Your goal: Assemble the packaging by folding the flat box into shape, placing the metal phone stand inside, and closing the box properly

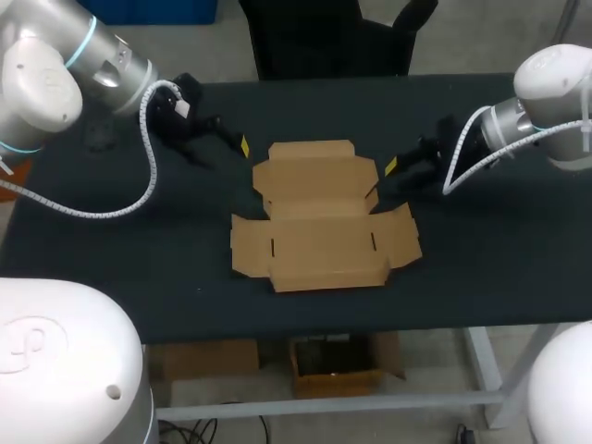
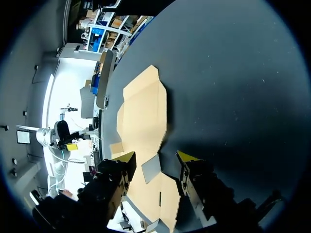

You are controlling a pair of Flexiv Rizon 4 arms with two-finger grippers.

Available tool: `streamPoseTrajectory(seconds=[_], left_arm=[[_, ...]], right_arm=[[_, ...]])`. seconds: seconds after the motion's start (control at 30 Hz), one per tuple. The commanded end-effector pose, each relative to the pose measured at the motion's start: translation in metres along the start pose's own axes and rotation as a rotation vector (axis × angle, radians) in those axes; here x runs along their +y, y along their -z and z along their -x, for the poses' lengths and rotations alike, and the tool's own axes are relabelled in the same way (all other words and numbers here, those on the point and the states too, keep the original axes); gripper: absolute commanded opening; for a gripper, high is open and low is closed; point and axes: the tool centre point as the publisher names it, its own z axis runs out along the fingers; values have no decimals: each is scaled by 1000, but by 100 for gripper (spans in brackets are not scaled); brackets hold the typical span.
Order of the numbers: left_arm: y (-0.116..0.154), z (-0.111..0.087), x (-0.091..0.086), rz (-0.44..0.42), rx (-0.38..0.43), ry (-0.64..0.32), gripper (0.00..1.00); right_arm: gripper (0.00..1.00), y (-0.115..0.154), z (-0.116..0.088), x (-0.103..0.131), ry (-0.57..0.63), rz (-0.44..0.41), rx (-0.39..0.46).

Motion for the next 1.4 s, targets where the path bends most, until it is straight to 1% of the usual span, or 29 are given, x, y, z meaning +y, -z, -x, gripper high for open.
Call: streamPoseTrajectory(seconds=[0.03,0.4,0.7,1.2,1.27,1.4], left_arm=[[2,0,-1,0,2,-3,100],[2,0,0,-8,4,-9,100],[2,0,3,-14,4,-8,100],[11,3,11,-32,8,-16,100],[12,4,11,-33,10,-16,100],[13,7,12,-35,13,-14,100]], right_arm=[[49,-10,8,9,4,-5,21],[49,-23,15,21,3,-1,43],[49,-30,7,30,18,-11,56],[48,-48,2,41,27,-32,78],[46,-50,0,43,29,-33,83],[46,-53,-3,44,35,-35,90]])
